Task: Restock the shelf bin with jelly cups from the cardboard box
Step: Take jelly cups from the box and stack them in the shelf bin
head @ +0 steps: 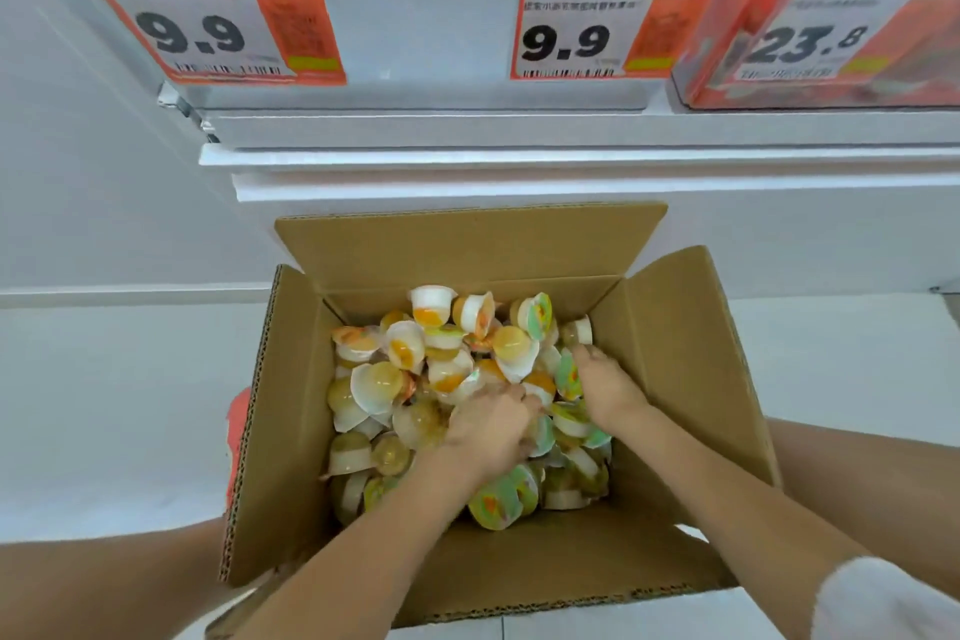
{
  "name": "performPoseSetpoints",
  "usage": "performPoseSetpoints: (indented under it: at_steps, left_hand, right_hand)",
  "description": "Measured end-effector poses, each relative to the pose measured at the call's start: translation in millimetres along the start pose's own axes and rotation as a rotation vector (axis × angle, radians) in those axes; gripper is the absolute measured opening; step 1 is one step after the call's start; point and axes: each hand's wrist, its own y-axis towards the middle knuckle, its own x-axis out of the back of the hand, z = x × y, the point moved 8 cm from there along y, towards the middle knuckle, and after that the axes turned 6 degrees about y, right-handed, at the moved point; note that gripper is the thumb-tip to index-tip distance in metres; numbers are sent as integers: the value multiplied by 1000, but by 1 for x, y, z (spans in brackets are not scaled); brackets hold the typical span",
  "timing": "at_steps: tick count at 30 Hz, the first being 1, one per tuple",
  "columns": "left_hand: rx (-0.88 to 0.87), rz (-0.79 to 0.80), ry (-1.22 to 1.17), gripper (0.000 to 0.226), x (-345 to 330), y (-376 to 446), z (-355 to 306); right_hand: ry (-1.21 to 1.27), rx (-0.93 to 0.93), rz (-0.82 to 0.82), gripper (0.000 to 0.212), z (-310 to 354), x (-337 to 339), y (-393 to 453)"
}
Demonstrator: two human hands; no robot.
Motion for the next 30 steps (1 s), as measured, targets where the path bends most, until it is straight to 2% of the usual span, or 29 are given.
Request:
performPoseSetpoints:
  at_steps: [3, 5, 7, 13, 16, 18, 20, 23, 27, 30]
  left_hand:
    - [199, 106, -333, 33, -27, 17, -11]
    - [352, 54, -559, 34, -39, 27, -14]
    - [457, -21, -610, 35, -43, 33, -16]
    - [659, -131, -794, 14, -48, 32, -25]
    - [562, -151, -888, 14, -41, 31, -21]
    - [464, -131, -886, 20, -28, 24, -11]
    - [375, -164, -869, 30, -3, 9, 7]
    - [280, -268, -920, 43, 42, -28, 38]
    - [189, -360, -897, 50, 106, -83, 68]
    - [131, -452, -923, 53, 160, -125, 69]
  right_hand:
    - [164, -81, 27, 62, -11, -9, 14]
    - [236, -49, -7, 50, -12, -11, 18]
    - [285, -14, -79, 41, -13, -11, 18]
    - [403, 16, -139, 62, -9, -5, -2]
    - [486, 8, -192, 75, -7, 6, -13]
    - [638, -6, -269, 75, -5, 20, -23]
    - [776, -24, -320, 64, 0, 38, -36]
    - [904, 14, -233, 44, 23, 66, -62]
    - [1011, 246, -98, 40, 82, 132, -107]
    - [919, 500, -69, 40, 138, 185, -152]
